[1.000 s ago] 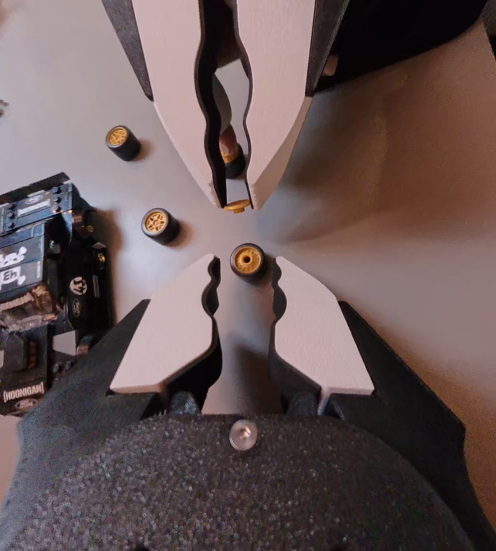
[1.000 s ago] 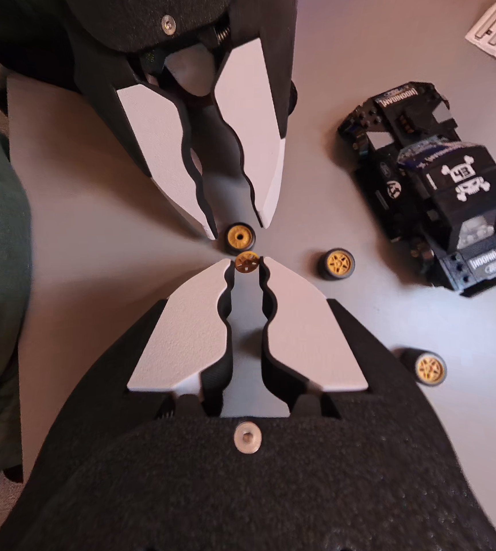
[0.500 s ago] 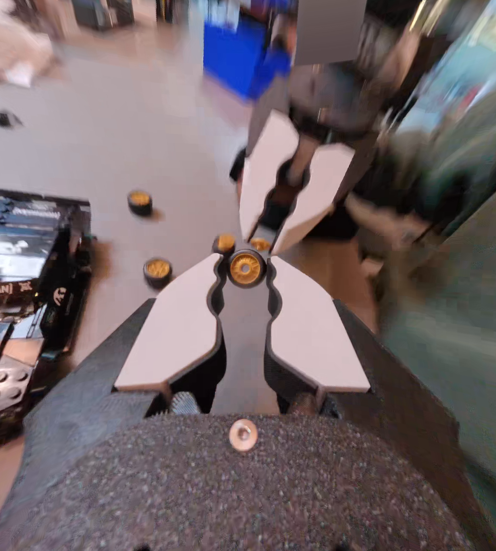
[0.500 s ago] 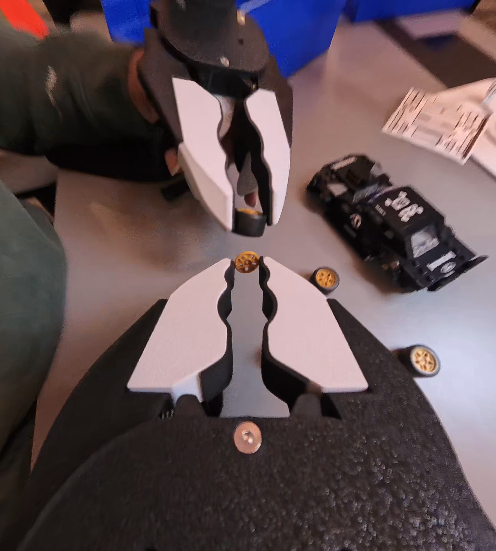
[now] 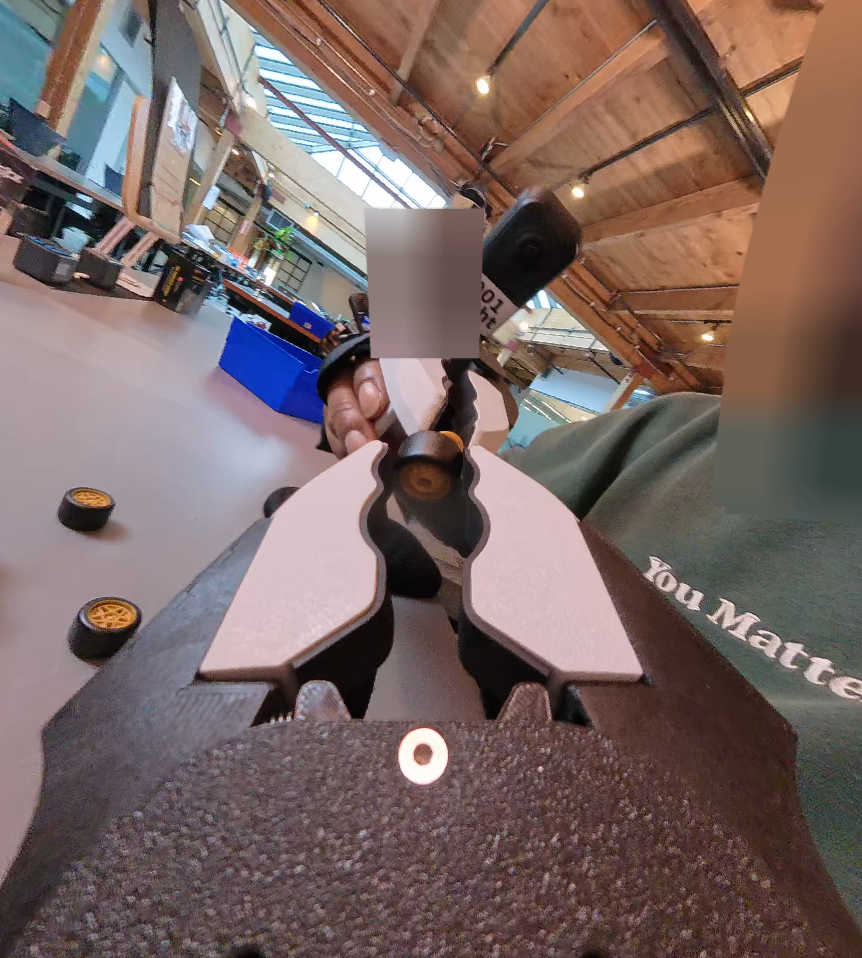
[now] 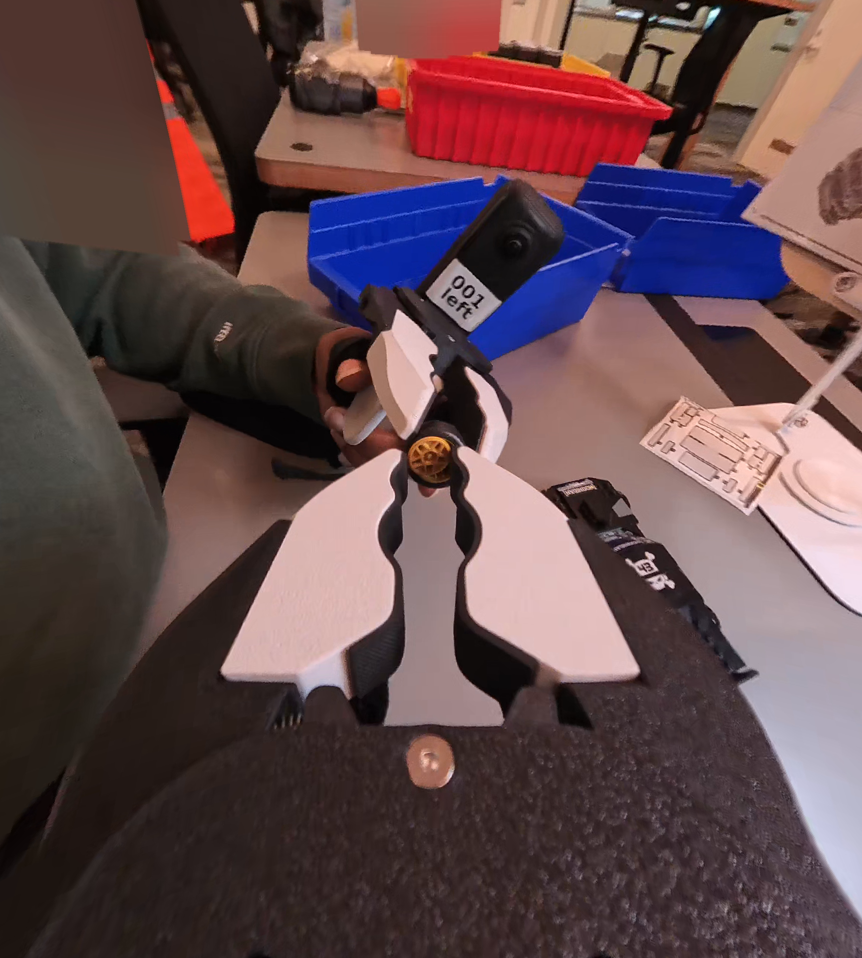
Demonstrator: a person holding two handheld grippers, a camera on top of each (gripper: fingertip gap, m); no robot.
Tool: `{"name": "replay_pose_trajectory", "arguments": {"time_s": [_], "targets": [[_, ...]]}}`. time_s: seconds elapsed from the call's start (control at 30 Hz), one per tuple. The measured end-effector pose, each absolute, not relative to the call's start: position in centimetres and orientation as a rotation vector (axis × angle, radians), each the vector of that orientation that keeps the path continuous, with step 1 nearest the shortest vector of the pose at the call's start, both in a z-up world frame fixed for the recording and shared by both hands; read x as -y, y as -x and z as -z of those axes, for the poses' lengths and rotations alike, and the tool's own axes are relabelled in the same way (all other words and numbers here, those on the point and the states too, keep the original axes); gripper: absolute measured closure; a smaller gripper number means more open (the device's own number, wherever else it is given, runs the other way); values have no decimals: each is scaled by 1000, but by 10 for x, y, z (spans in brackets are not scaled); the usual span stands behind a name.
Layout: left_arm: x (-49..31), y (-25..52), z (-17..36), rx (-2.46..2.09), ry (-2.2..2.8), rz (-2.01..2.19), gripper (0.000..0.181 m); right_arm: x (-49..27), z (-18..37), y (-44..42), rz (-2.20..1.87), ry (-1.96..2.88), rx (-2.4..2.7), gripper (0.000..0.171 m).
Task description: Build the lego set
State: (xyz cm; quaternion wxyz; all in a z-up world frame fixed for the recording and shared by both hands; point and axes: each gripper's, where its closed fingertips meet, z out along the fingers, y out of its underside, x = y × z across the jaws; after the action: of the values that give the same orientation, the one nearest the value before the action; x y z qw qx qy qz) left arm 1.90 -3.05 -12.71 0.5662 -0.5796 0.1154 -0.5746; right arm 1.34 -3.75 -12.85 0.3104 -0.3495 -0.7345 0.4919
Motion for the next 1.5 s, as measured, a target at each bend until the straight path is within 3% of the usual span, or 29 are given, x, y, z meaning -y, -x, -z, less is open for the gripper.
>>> {"name": "replay_pose_trajectory", "arguments": {"time_s": [0.23,0.5,0.97,1.5], "targets": [[47,-26,122,-342,1317,1483,156,53,122,-18,-1386,831,2112,156],[38,-14,114,-210,1241,1523,156,40,116,-10,-1073,751,2227,156],[40,5,80,-2,864,1618,156,44,85,7,-878,709,2655,154],[56,29,60,35,685,1591,157,60,67,29,-872,629,2657,148]]}}
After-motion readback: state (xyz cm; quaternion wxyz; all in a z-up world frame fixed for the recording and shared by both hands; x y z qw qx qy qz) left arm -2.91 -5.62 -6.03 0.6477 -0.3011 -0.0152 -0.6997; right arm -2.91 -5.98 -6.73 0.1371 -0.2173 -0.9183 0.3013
